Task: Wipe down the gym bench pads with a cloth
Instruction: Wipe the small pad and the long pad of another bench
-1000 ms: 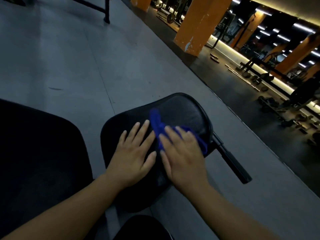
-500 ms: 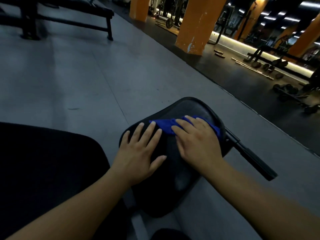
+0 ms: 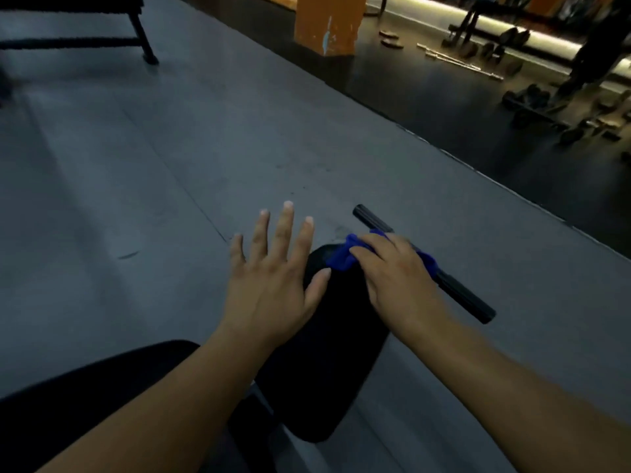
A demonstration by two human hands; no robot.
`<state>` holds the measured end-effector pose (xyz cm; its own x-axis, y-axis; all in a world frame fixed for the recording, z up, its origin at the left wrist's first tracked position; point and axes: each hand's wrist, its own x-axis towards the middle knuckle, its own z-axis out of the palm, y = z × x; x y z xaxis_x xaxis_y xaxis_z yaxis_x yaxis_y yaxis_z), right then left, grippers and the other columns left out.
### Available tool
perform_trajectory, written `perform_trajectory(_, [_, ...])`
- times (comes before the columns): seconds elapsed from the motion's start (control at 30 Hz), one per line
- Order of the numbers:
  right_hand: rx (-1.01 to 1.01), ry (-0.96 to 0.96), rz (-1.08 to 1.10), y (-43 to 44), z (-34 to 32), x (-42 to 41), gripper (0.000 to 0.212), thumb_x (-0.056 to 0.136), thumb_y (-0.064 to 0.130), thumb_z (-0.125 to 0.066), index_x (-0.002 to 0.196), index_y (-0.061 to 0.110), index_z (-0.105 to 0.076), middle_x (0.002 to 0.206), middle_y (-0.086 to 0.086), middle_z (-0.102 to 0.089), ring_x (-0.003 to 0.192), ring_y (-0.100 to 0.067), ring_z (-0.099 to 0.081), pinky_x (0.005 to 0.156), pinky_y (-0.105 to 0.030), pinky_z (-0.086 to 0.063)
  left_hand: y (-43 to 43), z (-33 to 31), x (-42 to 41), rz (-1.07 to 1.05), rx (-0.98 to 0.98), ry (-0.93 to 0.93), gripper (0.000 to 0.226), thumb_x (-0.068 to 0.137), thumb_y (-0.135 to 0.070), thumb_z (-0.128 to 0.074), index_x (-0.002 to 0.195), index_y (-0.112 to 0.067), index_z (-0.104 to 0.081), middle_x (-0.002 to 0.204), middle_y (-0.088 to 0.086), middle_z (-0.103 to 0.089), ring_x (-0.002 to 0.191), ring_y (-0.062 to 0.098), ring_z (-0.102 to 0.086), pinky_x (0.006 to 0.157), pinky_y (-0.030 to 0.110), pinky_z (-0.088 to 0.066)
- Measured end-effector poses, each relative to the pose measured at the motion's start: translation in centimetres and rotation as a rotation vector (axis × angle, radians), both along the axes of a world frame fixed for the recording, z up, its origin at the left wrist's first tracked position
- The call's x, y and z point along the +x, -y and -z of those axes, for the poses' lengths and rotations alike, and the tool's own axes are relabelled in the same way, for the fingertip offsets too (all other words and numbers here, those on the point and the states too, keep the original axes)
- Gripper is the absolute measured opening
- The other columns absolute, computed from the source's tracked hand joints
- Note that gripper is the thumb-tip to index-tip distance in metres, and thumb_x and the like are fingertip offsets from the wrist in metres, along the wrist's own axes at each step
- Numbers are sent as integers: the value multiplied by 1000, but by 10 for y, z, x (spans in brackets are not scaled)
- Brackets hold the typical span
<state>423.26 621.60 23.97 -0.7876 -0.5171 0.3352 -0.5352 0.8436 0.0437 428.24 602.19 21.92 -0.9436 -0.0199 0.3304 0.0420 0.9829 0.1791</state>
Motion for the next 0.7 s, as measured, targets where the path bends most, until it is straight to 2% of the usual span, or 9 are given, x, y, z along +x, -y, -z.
perform_trajectory(0.13, [-117, 73, 100, -35, -112, 10, 37, 85, 3, -62, 121, 9, -67, 133, -8, -60, 118, -36, -54, 98, -50, -49, -28, -125, -4, 63, -17, 17, 74, 95, -63, -28, 155, -20, -32, 165, 10, -19, 150, 37, -21, 110, 64, -30])
perform_trajectory(0.2, [-156, 100, 133, -58, -179, 14, 42, 84, 1, -63, 124, 11, -65, 137, -5, -57, 122, -33, -51, 100, -50, -47, -51, -197, -8, 96, -21, 10, 73, 95, -61, -29, 154, -19, -34, 165, 11, -22, 150, 36, -24, 109, 64, -32])
perform_trajectory(0.37, [-301, 6, 241, -131, -337, 3, 40, 91, 4, -62, 129, 14, -62, 140, -2, -54, 130, -29, -46, 104, -47, -46, -139, -354, -27, 198, -59, -36, 72, 96, -61, -28, 155, -20, -31, 165, 9, -22, 150, 35, -22, 110, 63, -33])
perform_trajectory(0.5, [-397, -102, 340, -197, -427, -10, 41, 91, 2, -62, 131, 12, -60, 141, -6, -54, 130, -31, -45, 104, -47, -47, -219, -446, -59, 261, -65, -83, 74, 97, -64, -21, 158, -23, -19, 167, 7, -11, 153, 32, -13, 115, 61, -26])
perform_trajectory(0.6, [-408, -190, 393, -249, -475, -19, 39, 92, 2, -61, 131, 12, -60, 141, -6, -54, 134, -31, -43, 106, -47, -45, -272, -501, -84, 351, -73, -149, 73, 97, -63, -20, 157, -21, -20, 167, 9, -14, 152, 33, -15, 114, 61, -29])
perform_trajectory(0.7, [-384, -271, 477, -299, -513, -24, 40, 91, 3, -63, 130, 12, -61, 141, -6, -54, 135, -30, -41, 108, -44, -42, -319, -545, -108, 437, -63, -208, 74, 96, -64, -15, 158, -23, -12, 167, 7, -7, 154, 30, -8, 117, 59, -24])
